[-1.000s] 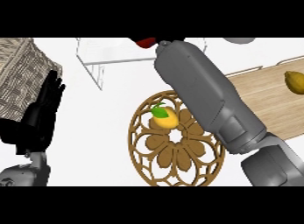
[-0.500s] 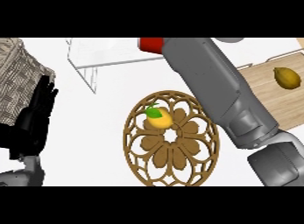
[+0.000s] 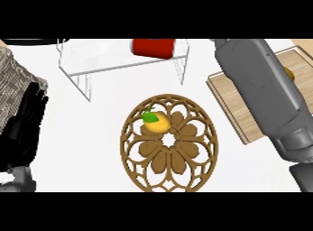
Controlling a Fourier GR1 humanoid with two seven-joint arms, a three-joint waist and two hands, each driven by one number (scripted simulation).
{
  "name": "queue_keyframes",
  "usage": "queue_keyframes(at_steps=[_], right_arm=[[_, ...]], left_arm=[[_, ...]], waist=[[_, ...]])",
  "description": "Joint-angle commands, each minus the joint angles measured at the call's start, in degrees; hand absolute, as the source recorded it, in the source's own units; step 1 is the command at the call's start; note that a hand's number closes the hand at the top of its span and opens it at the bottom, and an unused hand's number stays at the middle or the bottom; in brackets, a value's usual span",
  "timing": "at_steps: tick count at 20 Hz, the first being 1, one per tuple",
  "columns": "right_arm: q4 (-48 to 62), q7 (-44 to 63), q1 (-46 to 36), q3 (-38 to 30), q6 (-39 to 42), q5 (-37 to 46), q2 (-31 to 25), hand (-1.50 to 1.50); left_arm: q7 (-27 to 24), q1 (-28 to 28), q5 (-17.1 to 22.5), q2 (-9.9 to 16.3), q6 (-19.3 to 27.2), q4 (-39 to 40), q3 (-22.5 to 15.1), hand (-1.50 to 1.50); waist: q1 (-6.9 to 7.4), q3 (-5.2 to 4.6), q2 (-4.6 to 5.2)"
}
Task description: Pick the can from the placemat and place it in the tiered shelf
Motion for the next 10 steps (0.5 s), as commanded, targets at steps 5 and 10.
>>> queue_keyframes(at_steps=[5,10], right_arm=[[-29.69,6.67,19.46,1.13,9.21,-2.75,-10.34,-1.5],[-41.76,8.71,25.21,-4.07,14.67,-5.85,-16.54,-1.5]], left_arm=[[-0.97,1.98,0.46,0.3,-0.98,-1.63,0.75,0.0],[-2.68,0.79,-1.77,-1.91,-0.23,0.54,-1.5,0.0]], waist=[[-0.06,-0.01,0.13],[1.41,-0.03,0.79]])
